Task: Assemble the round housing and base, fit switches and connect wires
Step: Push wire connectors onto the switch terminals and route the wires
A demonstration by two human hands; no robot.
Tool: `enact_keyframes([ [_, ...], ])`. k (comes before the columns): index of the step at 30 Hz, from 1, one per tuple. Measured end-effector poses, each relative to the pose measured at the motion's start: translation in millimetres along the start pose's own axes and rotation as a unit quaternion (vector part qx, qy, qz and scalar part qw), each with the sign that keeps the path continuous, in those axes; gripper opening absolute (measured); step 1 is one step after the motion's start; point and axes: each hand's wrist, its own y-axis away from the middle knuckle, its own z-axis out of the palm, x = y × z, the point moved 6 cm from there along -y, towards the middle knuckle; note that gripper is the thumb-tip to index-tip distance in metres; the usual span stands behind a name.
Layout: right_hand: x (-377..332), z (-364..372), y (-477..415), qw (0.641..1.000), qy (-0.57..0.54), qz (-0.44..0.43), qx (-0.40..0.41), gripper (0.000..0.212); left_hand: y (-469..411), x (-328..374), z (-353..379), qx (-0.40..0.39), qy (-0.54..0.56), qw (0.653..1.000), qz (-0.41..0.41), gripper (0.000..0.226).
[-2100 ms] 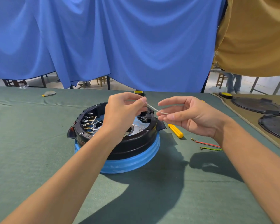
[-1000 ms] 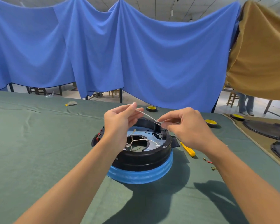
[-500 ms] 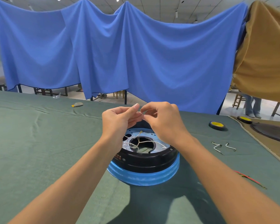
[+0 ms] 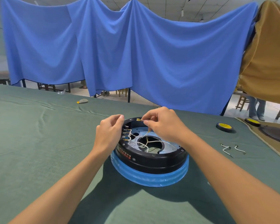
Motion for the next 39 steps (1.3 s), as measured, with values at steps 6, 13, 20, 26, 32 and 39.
enact_keyframes([
  [6,-2,26,-14,0.996,0.053,-0.003,-0.071,0.021,7,-15,6,-0.039,0.020,0.999,0.029,0.035],
  [13,5,46,-35,0.990,0.097,0.004,-0.099,0.022,2,-26,11,-0.079,0.047,0.996,-0.020,0.037],
  [20,14,55,-41,0.997,0.040,0.018,-0.066,0.008,-2,-39,14,-0.061,0.082,0.994,-0.037,0.038],
  [26,15,54,-43,0.998,0.031,0.021,-0.054,0.009,0,-34,16,-0.065,0.113,0.991,-0.040,0.053],
  [32,12,59,-42,0.998,0.034,0.011,-0.049,0.011,0,-33,16,-0.060,0.120,0.990,-0.047,0.059],
  [39,15,57,-41,0.999,0.015,0.015,-0.048,0.009,1,-35,16,-0.063,0.113,0.990,-0.054,0.061],
])
